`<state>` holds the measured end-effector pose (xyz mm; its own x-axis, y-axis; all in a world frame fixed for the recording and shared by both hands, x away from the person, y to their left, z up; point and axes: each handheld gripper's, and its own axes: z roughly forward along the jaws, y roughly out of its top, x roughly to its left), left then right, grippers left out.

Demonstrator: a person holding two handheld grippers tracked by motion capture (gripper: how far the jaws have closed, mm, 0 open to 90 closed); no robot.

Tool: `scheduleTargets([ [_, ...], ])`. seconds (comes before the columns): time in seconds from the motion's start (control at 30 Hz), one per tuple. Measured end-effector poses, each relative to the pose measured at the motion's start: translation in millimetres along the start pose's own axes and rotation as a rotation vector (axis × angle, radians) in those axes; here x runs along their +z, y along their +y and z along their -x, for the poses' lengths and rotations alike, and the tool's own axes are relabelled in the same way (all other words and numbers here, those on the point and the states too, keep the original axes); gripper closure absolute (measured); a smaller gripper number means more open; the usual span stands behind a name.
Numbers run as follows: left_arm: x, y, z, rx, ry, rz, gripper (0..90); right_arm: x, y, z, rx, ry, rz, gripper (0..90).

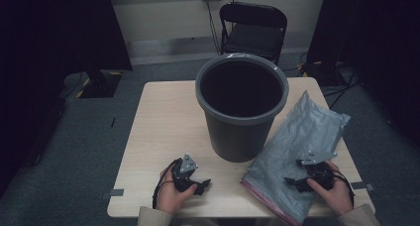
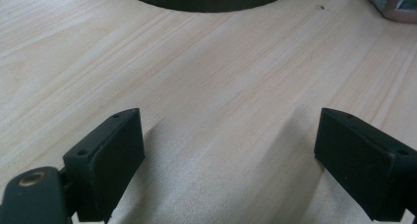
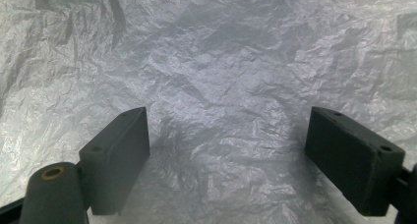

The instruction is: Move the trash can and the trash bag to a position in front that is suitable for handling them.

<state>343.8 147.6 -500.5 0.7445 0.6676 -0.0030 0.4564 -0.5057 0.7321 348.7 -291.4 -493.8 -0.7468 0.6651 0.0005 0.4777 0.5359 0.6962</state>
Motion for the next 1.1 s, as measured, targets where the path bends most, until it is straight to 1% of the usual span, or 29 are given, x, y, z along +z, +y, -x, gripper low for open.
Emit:
scheduleTargets([
  [0.23, -0.1, 0.1, 0.1, 0.000, 0.001, -0.002, 10.6, 0.8, 0.4, 4.1, -0.009, 0.011, 0.004, 16.1],
  [0.33, -0.1, 0.1, 0.1, 0.000, 0.002, -0.002, 10.6, 2.4, 2.3, 9.6, -0.007, 0.009, 0.001, 16.0],
  [0.5, -0.1, 0.1, 0.0, 0.000, 0.002, -0.002, 10.6, 7.1, 7.7, 20.5, 0.015, -0.001, 0.001, 16.0],
  [0.63, -0.2, 0.1, 0.0, 0.000, 0.001, -0.002, 10.6, 11.0, 12.8, 27.6, 0.041, -0.014, -0.006, 16.0],
  [0.73, -0.2, 0.1, 0.0, 0.001, 0.001, -0.002, 10.6, 15.6, 18.4, 34.8, 0.050, -0.021, -0.013, 16.0],
  [0.87, -0.1, 0.1, 0.0, 0.000, 0.001, -0.002, 10.6, 20.9, 24.9, 44.3, 0.077, -0.029, -0.016, 16.0],
  [0.97, 0.0, 0.0, 0.0, 0.000, 0.000, 0.000, 10.6, 27.3, 31.7, 50.3, 0.074, -0.040, -0.022, 15.8],
  [1.03, -0.2, 0.1, 0.0, 0.000, 0.001, -0.002, 10.6, 29.3, 35.2, 51.5, 0.084, -0.049, -0.034, 16.4],
  [1.1, 0.1, 0.0, 0.0, 0.000, 0.000, 0.001, 10.6, 29.2, 36.7, 51.9, 0.116, -0.063, -0.030, 16.5],
])
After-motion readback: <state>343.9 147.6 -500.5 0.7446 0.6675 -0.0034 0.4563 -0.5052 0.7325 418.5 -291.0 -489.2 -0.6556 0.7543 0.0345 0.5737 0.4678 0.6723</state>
